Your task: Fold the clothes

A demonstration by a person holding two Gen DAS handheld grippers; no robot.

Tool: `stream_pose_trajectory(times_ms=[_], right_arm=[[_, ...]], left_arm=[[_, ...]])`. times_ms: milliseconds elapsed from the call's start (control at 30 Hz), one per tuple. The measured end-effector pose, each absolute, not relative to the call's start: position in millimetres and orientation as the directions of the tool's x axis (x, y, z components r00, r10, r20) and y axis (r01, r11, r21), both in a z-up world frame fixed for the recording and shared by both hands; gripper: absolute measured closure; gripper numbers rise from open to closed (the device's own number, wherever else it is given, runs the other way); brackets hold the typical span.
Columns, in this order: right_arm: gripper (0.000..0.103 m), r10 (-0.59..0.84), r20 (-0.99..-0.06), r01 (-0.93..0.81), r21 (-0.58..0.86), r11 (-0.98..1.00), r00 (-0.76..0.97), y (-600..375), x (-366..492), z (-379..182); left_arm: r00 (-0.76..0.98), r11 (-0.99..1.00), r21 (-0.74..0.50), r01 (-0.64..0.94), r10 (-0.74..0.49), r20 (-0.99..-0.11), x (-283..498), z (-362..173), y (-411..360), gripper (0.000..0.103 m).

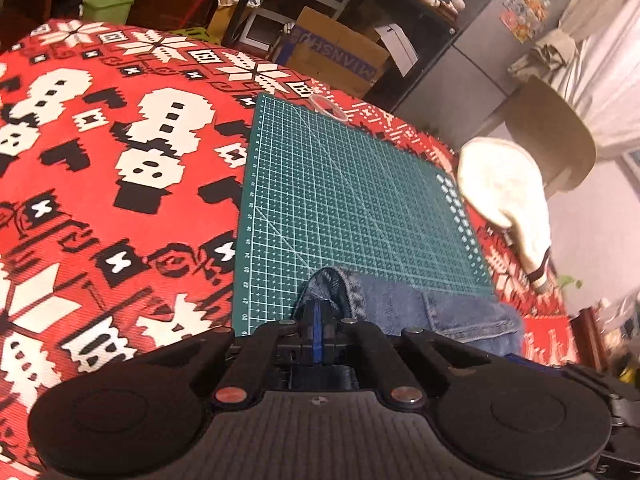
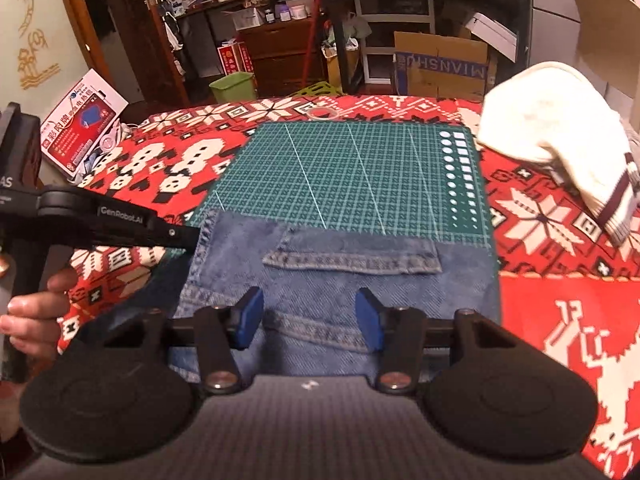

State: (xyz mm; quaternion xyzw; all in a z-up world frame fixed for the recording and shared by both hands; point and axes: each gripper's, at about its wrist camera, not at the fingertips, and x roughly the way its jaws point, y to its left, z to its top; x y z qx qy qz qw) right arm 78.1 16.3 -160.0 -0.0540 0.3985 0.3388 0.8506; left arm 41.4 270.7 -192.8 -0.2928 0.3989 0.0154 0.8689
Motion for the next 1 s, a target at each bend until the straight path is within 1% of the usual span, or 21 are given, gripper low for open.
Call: stream_pose_trajectory(times_ms=[100,133,167,233,300,467,533,600,733,933,1000], right_arm=[[0.047,0.555,-0.704,-0.628,0.197,0.753,0.443,29.9,82.7,-159.7],[0.049,0.562,-0.703,-0.638,0.199,0.744,0.436,37.3,84.3,-160.7],[0.053,0.570,-0.701,-0.648,0.202,0.735,0.428,44.7,85.9,-161.7],[0.086,0.585,-0.698,-0.667,0.207,0.716,0.412,59.6,89.1,-163.8],[0.095,0.600,-0.695,-0.685,0.211,0.697,0.396,74.5,92.2,-165.9],[0.097,0.630,-0.691,-0.730,0.217,0.649,0.355,107.2,92.9,-169.3],[0.101,0.627,-0.699,-0.748,0.200,0.633,0.343,119.5,92.1,-171.3],[0.103,0.624,-0.708,-0.763,0.187,0.618,0.332,130.0,92.7,-173.3],[0.103,0.611,-0.724,-0.780,0.165,0.604,0.319,140.1,96.5,-173.2],[0.103,0.599,-0.742,-0.794,0.152,0.588,0.301,124.2,78.1,-174.0],[0.103,0.619,-0.732,-0.799,0.174,0.576,0.286,117.9,64.5,-170.6]], left_arm=[[0.698,0.804,-0.542,-0.245,-0.241,-0.674,33.1,-188.1,273.1,0.103],[0.696,0.800,-0.548,-0.244,-0.249,-0.673,31.6,-188.5,273.3,0.103],[0.686,0.795,-0.554,-0.246,-0.261,-0.680,31.7,-191.4,273.1,0.103],[0.672,0.788,-0.560,-0.256,-0.271,-0.689,30.9,-198.1,272.2,0.103],[0.664,0.780,-0.564,-0.270,-0.273,-0.696,29.5,-204.3,271.2,0.102],[0.682,0.766,-0.567,-0.303,-0.241,-0.690,23.9,-207.0,272.6,0.101],[0.688,0.765,-0.565,-0.310,-0.229,-0.688,20.2,-207.5,273.6,0.101],[0.692,0.763,-0.564,-0.315,-0.221,-0.687,16.6,-207.6,274.1,0.101],[0.691,0.773,-0.552,-0.312,-0.214,-0.690,6.0,-206.7,271.8,0.101],[0.687,0.779,-0.548,-0.305,-0.218,-0.693,-20.7,-206.4,270.9,0.101],[0.686,0.777,-0.550,-0.305,-0.222,-0.693,-29.0,-206.7,270.4,0.101]])
